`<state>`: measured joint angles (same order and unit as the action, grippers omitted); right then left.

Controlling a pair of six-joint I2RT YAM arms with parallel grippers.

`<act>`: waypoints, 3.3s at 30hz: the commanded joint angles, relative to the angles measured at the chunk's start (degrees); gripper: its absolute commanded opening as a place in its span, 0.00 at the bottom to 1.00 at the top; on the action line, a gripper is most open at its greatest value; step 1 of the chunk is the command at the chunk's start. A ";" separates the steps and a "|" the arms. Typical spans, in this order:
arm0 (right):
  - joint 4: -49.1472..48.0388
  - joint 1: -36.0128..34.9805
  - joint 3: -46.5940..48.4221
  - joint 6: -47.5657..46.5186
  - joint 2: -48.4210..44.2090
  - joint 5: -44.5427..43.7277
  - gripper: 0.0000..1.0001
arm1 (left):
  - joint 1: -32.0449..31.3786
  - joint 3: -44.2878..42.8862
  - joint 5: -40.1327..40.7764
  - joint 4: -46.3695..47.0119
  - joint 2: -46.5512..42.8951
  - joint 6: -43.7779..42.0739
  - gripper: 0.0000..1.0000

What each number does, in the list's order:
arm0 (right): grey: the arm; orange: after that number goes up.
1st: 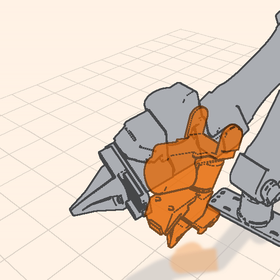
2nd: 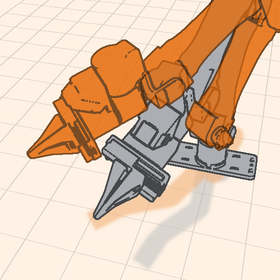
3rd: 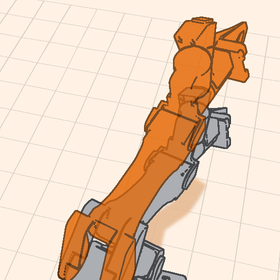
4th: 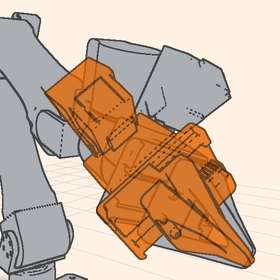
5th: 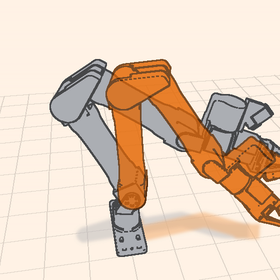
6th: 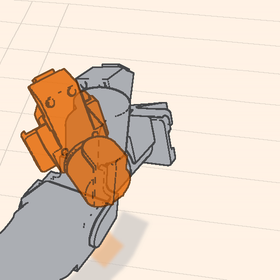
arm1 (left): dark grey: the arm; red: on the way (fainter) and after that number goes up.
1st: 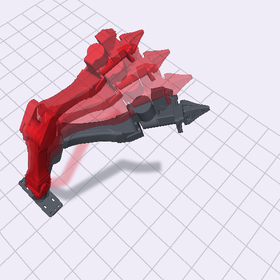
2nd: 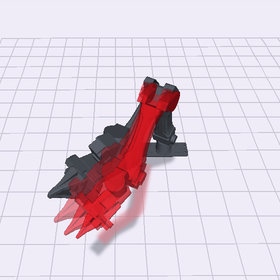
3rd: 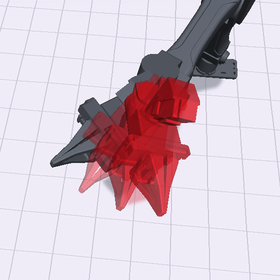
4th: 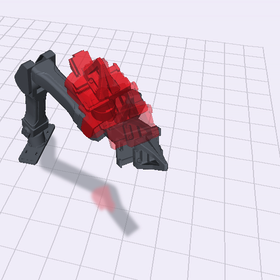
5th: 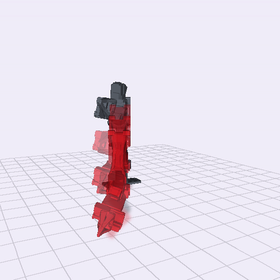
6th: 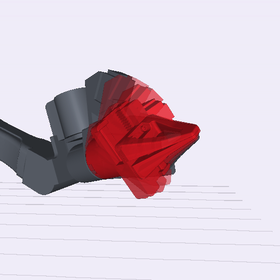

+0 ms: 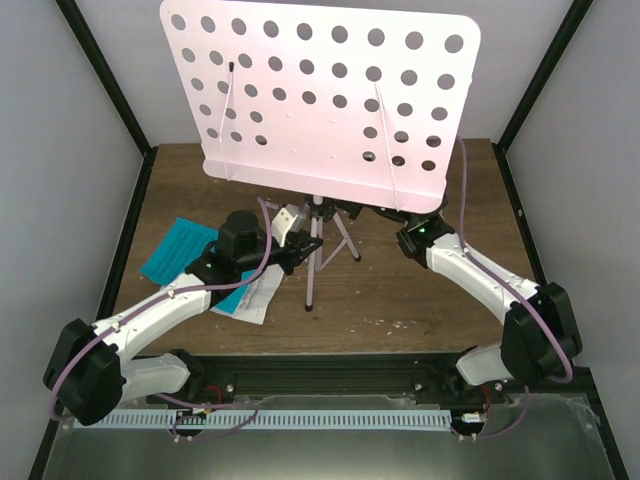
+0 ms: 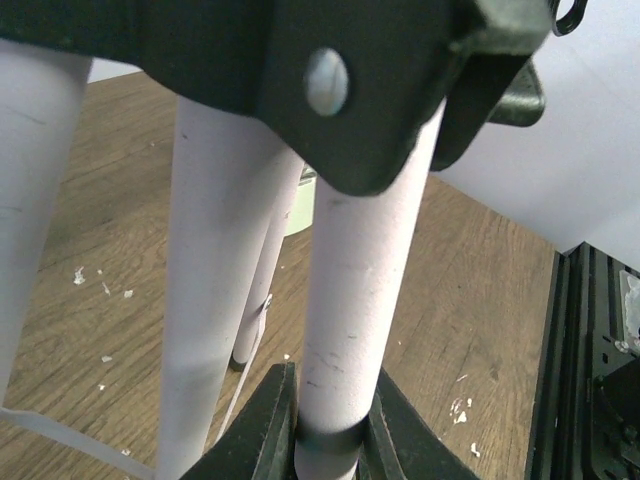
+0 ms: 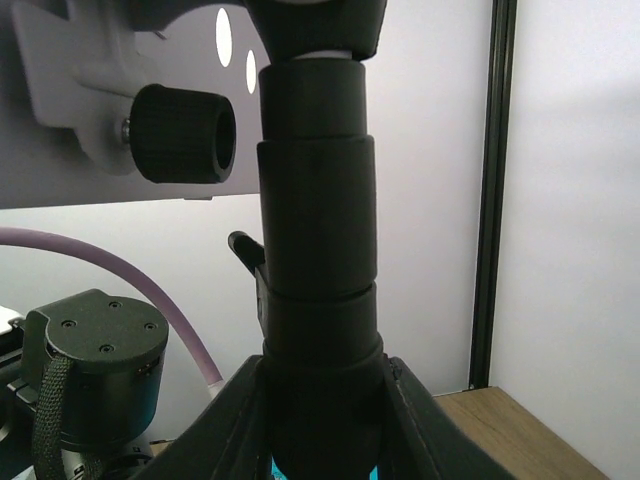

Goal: Pack up the instrument practice props

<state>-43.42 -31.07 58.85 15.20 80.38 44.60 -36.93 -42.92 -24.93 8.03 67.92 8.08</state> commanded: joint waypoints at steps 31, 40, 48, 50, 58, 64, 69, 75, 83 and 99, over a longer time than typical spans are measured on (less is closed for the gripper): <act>1.29 -1.56 -9.06 0.08 -5.23 -4.34 0.16 | 0.74 -0.33 0.34 19.95 -4.26 7.96 0.00; 2.45 -1.59 -7.13 -0.04 -6.31 -4.18 0.35 | 0.69 -0.45 -2.91 16.23 -3.96 7.11 0.00; 4.34 -1.62 -5.90 -2.29 -6.75 -5.83 0.51 | 0.71 -1.09 -4.28 14.28 -3.72 6.29 0.00; 4.56 -1.56 -5.24 -2.48 -6.40 -6.18 0.53 | 0.75 -1.19 -4.50 13.68 -3.67 5.66 0.00; 3.74 -1.44 -2.10 -0.61 -2.90 -6.27 0.61 | 0.69 -1.21 -3.91 9.52 -4.43 3.10 0.00; 3.83 -1.39 1.89 0.14 -0.39 -4.36 0.58 | 0.68 -1.11 -3.82 7.99 -4.72 2.16 0.00; 2.77 -1.45 4.30 1.49 1.71 -1.16 0.51 | 0.69 -0.96 -3.71 7.41 -4.76 2.07 0.00; 3.65 -1.46 7.02 2.33 3.67 2.20 0.45 | 0.67 -0.79 -3.45 7.00 -4.96 1.78 0.00; 3.56 -1.47 6.50 1.65 3.29 2.27 0.15 | 0.67 -1.56 -2.68 5.15 -4.81 0.77 0.00; -6.74 -1.45 0.93 5.51 -1.37 0.42 0.01 | 0.71 1.29 5.23 8.73 -5.43 2.68 0.82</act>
<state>-42.44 -32.34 60.14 16.21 82.41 46.13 -36.05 -41.32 -20.62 14.48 61.06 10.48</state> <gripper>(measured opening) 0.245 0.804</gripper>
